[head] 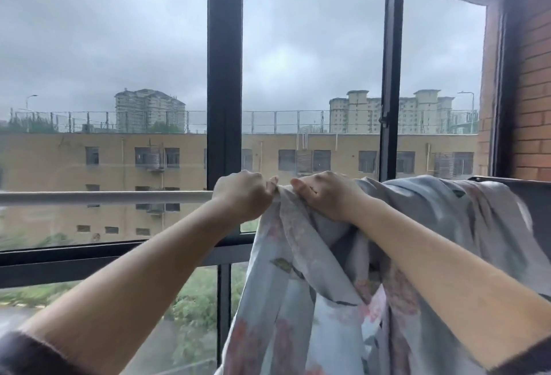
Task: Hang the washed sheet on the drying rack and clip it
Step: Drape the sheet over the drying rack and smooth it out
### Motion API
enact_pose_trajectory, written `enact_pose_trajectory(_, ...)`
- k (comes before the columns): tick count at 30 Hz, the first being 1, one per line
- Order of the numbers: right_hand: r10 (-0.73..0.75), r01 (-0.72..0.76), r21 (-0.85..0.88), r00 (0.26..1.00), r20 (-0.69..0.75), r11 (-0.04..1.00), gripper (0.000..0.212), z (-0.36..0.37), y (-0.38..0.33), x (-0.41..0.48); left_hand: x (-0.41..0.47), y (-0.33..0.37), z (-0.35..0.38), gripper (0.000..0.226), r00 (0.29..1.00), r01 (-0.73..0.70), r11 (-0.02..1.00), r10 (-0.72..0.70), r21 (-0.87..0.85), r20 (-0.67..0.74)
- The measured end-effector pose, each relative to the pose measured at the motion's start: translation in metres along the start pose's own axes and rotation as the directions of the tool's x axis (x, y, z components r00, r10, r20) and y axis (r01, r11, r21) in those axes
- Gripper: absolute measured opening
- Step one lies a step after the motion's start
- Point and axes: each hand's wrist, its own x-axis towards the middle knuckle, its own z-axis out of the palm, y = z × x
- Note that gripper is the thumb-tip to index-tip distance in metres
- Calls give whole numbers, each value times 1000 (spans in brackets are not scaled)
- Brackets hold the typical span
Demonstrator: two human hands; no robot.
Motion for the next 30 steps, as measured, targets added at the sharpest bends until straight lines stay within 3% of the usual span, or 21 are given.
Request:
enact_pose_trajectory(4,37,-25,-159,997,69,987,51,-12,19,-10,-3,23,0,50,998,-24,999,21,-45,-68)
enact_pose_trajectory(8,89,-86,-145,996,9,986,52,-20,60,-35,-10,52,5,48,989,-53,998,46,-43,-141)
enact_pose_trajectory(11,207,-206,-120,978,-1,971,64,-22,108,-64,-9,68,18,43,985,-10,999,4,-31,-171)
enact_pose_trajectory(13,254,-255,-175,967,-28,951,77,-21,135,-85,-11,83,30,38,977,31,997,-46,-76,-206)
enact_pose_trajectory(15,293,-304,-234,953,-80,924,75,-19,159,-105,-18,103,47,38,955,40,993,-69,-107,-289)
enact_pose_trajectory(17,360,-382,-192,923,-138,904,80,-15,186,-126,-32,131,66,47,923,35,987,-93,-159,-375)
enact_pose_trajectory(20,528,-537,16,825,-201,844,102,-7,213,-151,-58,169,91,71,886,39,937,-194,-348,-422)
enact_pose_trajectory(22,601,-564,209,771,-213,799,113,2,221,-165,-72,189,105,80,872,52,807,-324,-589,-367)
enact_pose_trajectory(25,657,-520,481,735,-170,706,121,16,237,-193,-86,235,123,93,820,135,333,-567,-933,-83)
enact_pose_trajectory(28,700,-505,628,708,-91,592,113,32,237,-202,-87,257,141,95,764,203,0,-626,-979,158)
enact_pose_trajectory(30,697,-447,739,716,-42,504,82,40,238,-203,-81,266,154,84,752,229,-167,-595,-959,283)
